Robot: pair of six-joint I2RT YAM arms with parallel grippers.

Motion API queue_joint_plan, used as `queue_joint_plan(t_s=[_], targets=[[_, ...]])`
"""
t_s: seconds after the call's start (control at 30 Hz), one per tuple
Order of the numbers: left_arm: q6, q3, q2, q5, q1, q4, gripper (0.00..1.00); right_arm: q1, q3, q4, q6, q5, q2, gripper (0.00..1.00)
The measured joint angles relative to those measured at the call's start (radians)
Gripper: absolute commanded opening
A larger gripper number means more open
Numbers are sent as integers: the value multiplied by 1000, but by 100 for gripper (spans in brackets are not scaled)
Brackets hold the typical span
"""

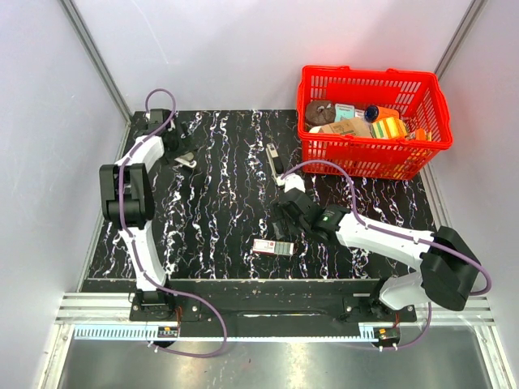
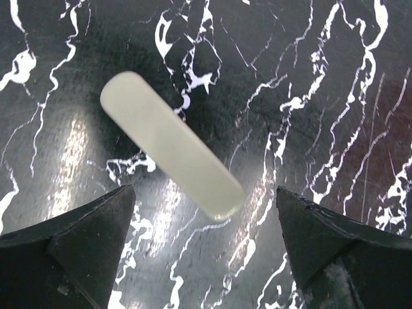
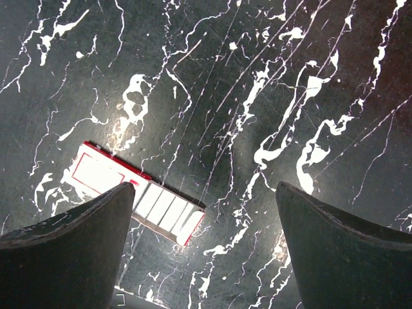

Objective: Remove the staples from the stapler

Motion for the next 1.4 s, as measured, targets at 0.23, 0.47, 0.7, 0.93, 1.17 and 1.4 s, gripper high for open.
queue_joint_plan(t_s=[0.23,0.47,0.7,0.93,1.17,1.4], targets=[[-23,63,93,0,4,-32,87,1,0,26,-4,-23,0,95],[-27,95,117,4,6,-40,37,1,0,40,-2,-53,0,91],[0,79,116,15,19,-23,9,1,0,48,7,-85,1,89],[39,-140,-42,46,31,22,2,1,0,48,29,-114,1,88],[161,-433,-322,63,34,-104,6,5,0,60,59,-143,4,89],[273,-604,-497,78,19,-162,13,8,0,87,97,-164,61,89]])
